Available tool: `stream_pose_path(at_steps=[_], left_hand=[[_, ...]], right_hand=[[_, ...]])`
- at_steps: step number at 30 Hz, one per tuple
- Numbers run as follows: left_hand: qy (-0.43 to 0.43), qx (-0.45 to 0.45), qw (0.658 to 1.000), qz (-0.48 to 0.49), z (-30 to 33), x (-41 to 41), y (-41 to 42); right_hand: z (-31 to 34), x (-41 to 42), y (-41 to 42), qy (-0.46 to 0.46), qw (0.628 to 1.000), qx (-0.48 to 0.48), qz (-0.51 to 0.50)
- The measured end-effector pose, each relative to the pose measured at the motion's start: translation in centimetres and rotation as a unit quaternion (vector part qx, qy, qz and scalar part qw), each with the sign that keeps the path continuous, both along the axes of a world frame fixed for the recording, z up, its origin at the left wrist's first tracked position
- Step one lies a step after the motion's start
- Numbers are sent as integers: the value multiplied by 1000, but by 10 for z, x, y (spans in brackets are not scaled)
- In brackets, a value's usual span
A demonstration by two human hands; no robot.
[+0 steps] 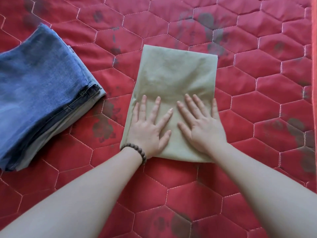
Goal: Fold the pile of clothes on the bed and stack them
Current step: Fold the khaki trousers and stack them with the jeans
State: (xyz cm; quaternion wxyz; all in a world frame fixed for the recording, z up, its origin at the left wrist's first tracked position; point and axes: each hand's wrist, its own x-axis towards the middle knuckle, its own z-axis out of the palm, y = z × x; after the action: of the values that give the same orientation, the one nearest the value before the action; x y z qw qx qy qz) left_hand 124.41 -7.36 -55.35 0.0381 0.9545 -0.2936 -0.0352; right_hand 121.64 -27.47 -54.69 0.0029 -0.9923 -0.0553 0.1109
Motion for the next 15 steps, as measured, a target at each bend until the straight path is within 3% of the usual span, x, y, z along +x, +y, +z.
stream_pose_path(at_steps=[3, 6, 9, 11, 13, 15], left_hand=[[-8, -5, 1000, 29, -1, 0, -3], [-10, -19, 999, 30, -3, 3, -1], [-5, -36, 999, 22, -3, 4, -2], [-12, -50, 998, 22, -5, 4, -1], [-19, -49, 998, 26, -6, 5, 0], [-16, -47, 998, 28, -5, 5, -1]], right_hand=[[3, 15, -18, -1, 996, -41, -77], [11, 27, -11, -69, 993, -41, -86], [17, 45, 21, -104, 991, 59, 56], [14, 68, 42, -29, 983, 112, 144], [8, 98, 51, 29, 977, 123, 171], [3, 123, 51, 28, 977, 93, 190]])
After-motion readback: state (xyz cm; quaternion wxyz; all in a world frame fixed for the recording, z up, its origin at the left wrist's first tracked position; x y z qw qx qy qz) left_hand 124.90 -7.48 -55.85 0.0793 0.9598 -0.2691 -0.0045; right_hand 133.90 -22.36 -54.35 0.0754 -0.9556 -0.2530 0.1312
